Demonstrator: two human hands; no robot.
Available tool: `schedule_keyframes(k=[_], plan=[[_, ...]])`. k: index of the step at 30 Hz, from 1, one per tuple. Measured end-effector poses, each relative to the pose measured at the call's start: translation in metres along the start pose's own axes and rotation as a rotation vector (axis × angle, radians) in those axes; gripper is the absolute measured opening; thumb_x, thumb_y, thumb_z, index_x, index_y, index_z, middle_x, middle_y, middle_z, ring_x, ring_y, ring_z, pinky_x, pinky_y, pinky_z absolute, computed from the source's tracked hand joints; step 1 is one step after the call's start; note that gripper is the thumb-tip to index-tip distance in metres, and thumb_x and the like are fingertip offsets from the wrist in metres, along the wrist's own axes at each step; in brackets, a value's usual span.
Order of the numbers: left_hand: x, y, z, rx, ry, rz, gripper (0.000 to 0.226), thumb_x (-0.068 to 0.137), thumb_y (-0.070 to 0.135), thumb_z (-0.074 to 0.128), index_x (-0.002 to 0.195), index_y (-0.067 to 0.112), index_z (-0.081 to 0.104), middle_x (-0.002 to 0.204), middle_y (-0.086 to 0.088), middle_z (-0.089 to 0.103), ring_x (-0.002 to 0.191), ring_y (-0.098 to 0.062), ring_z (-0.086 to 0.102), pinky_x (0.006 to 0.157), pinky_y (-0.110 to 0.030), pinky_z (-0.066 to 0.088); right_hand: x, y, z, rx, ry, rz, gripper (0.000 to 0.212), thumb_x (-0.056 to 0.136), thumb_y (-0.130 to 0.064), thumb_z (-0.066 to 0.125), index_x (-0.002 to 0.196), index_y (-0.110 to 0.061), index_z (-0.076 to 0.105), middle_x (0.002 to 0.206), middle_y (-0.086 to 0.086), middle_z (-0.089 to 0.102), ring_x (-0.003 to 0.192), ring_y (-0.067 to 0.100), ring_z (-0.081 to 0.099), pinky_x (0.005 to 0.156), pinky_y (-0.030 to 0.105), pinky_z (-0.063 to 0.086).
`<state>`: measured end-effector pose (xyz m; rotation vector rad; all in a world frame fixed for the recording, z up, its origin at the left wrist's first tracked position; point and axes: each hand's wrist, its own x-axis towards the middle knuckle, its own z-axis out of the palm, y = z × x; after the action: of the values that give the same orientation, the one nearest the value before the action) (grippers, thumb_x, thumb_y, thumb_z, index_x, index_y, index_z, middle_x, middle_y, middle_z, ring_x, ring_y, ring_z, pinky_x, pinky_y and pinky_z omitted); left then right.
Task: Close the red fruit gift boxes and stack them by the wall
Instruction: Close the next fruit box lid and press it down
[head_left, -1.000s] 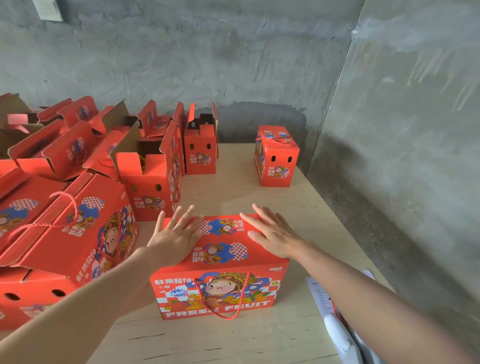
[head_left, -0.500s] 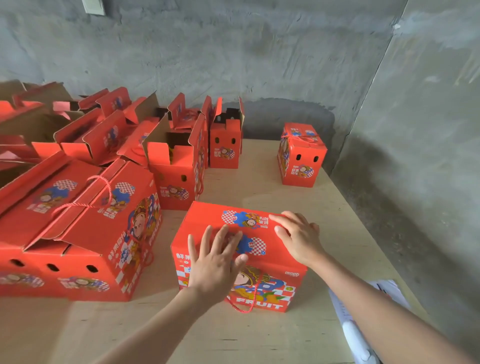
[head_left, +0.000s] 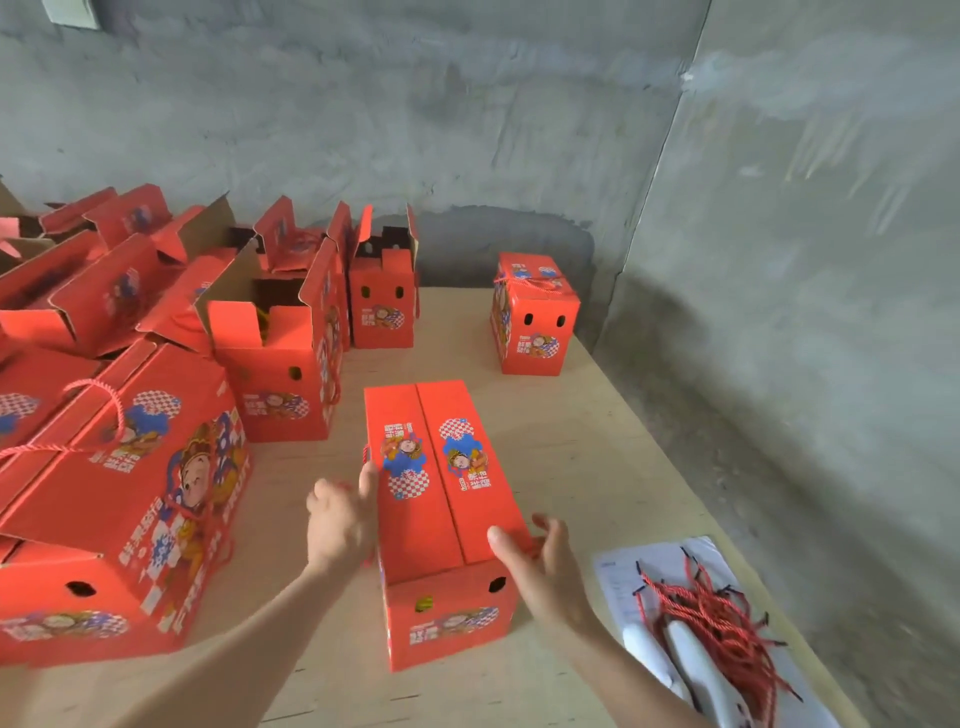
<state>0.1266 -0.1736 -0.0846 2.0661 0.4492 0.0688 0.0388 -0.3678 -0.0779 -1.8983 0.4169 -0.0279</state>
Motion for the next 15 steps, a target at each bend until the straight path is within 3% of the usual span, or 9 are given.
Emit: schedule_keyframes(k=[2,4,5,7,9,10,12,15], plan=[[-0.012,-0.013,0.005,-0.117,-0.058,-0.194,0.081,0.092,0.063,0.034,0.103,-0.013,0.058,0.105,-0.03,0.061,0.097,-0.041,0.059,0.082,-0.042,0.047,0.012,0.0,-0.004,0.227,-0.26,0.289,0.055,0.075,-0.061,0.064,0.118,-0.027,0.059,0.111,-0.014,0.063,0.11,0.012,0.055,0.093,0.032,0.043],[-0.021,-0.017,0.01,-0.309,-0.215,-0.387,0.073,0.091,0.067,0.032,0.089,0.001,0.063,0.093,-0.022,0.063,0.08,-0.031,0.059,0.07,-0.035,0.046,0.027,-0.001,-0.006,0.28,-0.381,0.367,0.041,0.082,-0.046,0.063,0.117,-0.025,0.063,0.118,-0.009,0.064,0.115,0.015,0.055,0.104,0.037,0.038],[-0.023,-0.017,0.011,-0.436,-0.285,-0.481,0.062,0.091,0.065,0.036,0.083,0.009,0.06,0.088,-0.017,0.059,0.072,-0.026,0.054,0.063,-0.031,0.043,0.036,-0.004,-0.006,0.315,-0.379,0.369,0.03,0.084,-0.034,0.063,0.11,-0.021,0.066,0.111,-0.003,0.069,0.106,0.016,0.061,0.099,0.034,0.042],[-0.022,-0.015,0.008,-0.596,-0.393,-0.628,0.041,0.092,0.053,0.046,0.075,0.017,0.054,0.074,-0.007,0.059,0.059,-0.019,0.054,0.053,-0.023,0.043,0.048,-0.017,-0.003,0.436,-0.35,0.382,0.011,0.087,-0.016,0.059,0.091,-0.013,0.069,0.085,0.004,0.073,0.076,0.017,0.067,0.073,0.027,0.049],[-0.019,-0.011,0.005,-0.655,-0.432,-0.722,0.032,0.094,0.032,0.047,0.065,0.019,0.05,0.053,0.0,0.057,0.041,-0.014,0.054,0.044,-0.017,0.044,0.06,-0.031,0.001,0.474,-0.288,0.392,0.009,0.088,-0.012,0.06,0.088,-0.009,0.068,0.077,0.008,0.072,0.066,0.02,0.067,0.063,0.027,0.053],[-0.016,-0.008,0.003,-0.673,-0.42,-0.745,0.03,0.094,0.023,0.044,0.064,0.018,0.05,0.052,0.0,0.056,0.04,-0.014,0.053,0.046,-0.018,0.045,0.066,-0.037,0.003,0.435,-0.227,0.358,0.009,0.087,-0.013,0.062,0.092,-0.007,0.067,0.084,0.012,0.072,0.074,0.024,0.069,0.069,0.031,0.056],[-0.01,0.003,-0.001,-0.726,-0.35,-0.698,0.025,0.094,0.012,0.04,0.073,0.013,0.053,0.068,-0.006,0.057,0.052,-0.017,0.051,0.055,-0.025,0.043,0.077,-0.05,0.009,0.316,-0.092,0.238,0.015,0.088,-0.015,0.064,0.099,-0.005,0.063,0.104,0.016,0.068,0.098,0.029,0.065,0.086,0.039,0.053],[-0.004,0.033,-0.018,-0.674,-0.229,-0.434,0.03,0.092,0.007,0.041,0.064,0.012,0.047,0.061,-0.004,0.046,0.048,-0.014,0.035,0.042,-0.021,0.026,0.076,-0.076,0.017,0.261,0.015,0.016,0.005,0.088,-0.016,0.063,0.087,-0.011,0.062,0.087,0.006,0.062,0.083,0.018,0.055,0.064,0.024,0.041]])
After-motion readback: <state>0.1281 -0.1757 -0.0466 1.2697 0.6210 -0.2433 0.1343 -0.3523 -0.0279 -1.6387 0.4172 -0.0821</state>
